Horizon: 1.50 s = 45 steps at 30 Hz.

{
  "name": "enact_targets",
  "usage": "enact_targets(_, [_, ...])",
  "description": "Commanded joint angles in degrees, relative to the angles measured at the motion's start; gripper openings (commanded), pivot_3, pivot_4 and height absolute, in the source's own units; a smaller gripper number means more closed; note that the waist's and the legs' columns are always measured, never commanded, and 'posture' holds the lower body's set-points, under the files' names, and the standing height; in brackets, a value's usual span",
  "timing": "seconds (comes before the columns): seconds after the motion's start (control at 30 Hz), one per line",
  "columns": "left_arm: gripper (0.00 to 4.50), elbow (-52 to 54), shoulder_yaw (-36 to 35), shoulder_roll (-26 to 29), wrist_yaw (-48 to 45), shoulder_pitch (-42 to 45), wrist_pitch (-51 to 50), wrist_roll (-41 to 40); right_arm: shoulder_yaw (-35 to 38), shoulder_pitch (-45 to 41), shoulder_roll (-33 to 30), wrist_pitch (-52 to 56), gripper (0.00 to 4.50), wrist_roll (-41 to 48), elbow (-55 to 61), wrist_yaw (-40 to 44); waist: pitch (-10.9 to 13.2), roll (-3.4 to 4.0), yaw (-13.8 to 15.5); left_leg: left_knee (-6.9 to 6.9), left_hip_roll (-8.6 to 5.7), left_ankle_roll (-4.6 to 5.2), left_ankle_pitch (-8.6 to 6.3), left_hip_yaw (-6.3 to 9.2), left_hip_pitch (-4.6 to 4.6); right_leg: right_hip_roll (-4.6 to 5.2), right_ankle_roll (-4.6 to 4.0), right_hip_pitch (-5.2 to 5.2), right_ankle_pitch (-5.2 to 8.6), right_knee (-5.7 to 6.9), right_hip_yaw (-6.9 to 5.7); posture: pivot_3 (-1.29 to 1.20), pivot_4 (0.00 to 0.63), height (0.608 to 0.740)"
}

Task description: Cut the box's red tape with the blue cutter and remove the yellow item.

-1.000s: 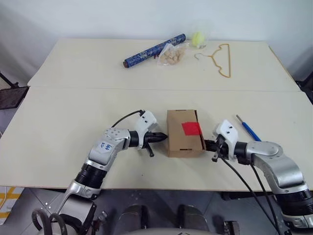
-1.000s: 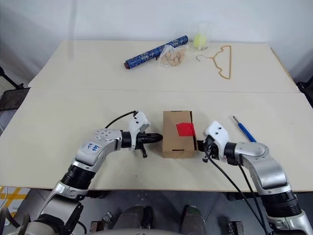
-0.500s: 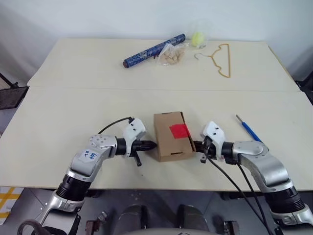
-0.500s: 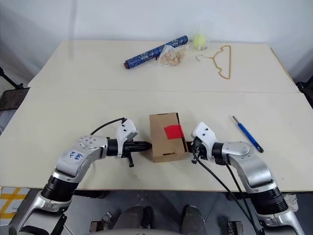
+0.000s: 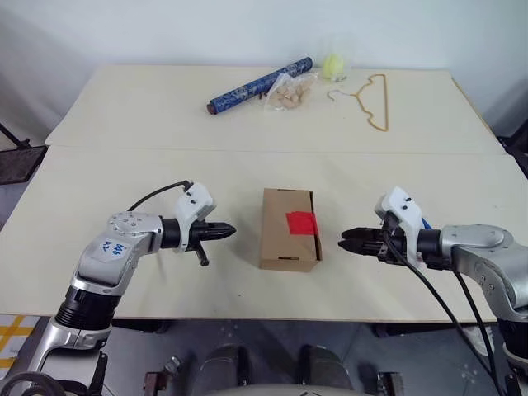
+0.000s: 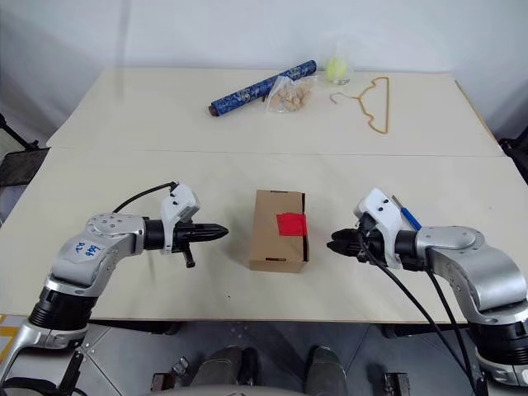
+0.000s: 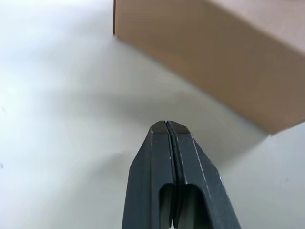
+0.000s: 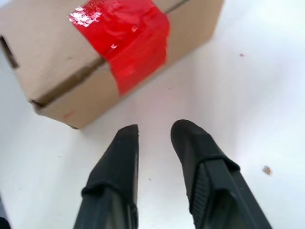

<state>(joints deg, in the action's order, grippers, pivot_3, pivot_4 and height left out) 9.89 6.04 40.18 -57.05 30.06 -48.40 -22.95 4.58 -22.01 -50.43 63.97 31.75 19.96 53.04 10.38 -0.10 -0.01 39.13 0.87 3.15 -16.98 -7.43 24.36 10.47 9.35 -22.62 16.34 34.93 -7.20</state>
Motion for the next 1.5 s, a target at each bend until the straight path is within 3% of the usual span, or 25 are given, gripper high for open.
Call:
enact_targets(0.03, [0.00,2.4,-1.2,-1.3,-2.8,6.1,0.5,-4.0,5.6,-8.5,-0.5,12.2,2.49,5.2,-3.2,-2.4,0.0,0.01,0.0,0.01,-0.03,0.02,0.01,0.00,0.01,0.04,-0.01,0.01,0.00,-0.04,0.00,0.00,0.150,0.740])
enact_targets(0.17, [0.00,-3.5,3.9,-8.9,1.5,9.8,7.0,1.0,8.3,-19.3,8.7,26.4,3.83,9.1,-6.5,-8.0,0.0,0.02,-0.1,-0.01,0.01,-0.03,-0.01,0.07,-0.17,0.02,-0.02,0.17,0.00,0.02,-0.07,0.00,0.150,0.740])
enact_targets(0.27, [0.00,-6.6,5.6,-13.4,4.3,11.1,9.7,3.3,8.5,-22.1,12.5,28.5,3.83,10.5,-7.7,-11.8,0.0,0.01,0.0,-0.04,-0.03,-0.06,0.01,0.03,-0.06,-0.05,-0.04,0.04,0.01,0.08,-0.09,0.00,0.150,0.740])
enact_targets(0.43, [0.00,-8.6,7.8,-16.0,6.0,11.4,12.0,6.1,7.7,-23.1,15.4,28.5,3.83,11.1,-8.9,-16.7,0.0,0.01,0.1,-0.09,-0.11,-0.05,-0.01,0.06,0.00,-0.05,-0.03,0.00,0.01,0.07,-0.16,0.00,0.150,0.740])
enact_targets(1.07, [0.00,-5.1,9.1,-16.8,6.2,9.0,10.5,6.7,0.9,-19.4,15.0,26.1,3.83,9.1,-8.5,-20.5,0.0,0.01,0.0,-0.08,-0.09,-0.04,-0.01,0.04,0.00,-0.04,-0.02,0.01,0.00,0.05,-0.16,0.00,0.150,0.740])
enact_targets(1.5, [0.00,-5.1,9.4,-16.9,6.0,8.5,9.8,7.0,-2.9,-16.9,9.3,20.5,3.83,7.0,-10.7,-18.7,-0.1,-0.02,0.0,-0.06,-0.05,-0.03,-0.01,0.05,-0.11,-0.02,-0.02,0.16,0.00,0.02,-0.14,0.00,0.150,0.740])
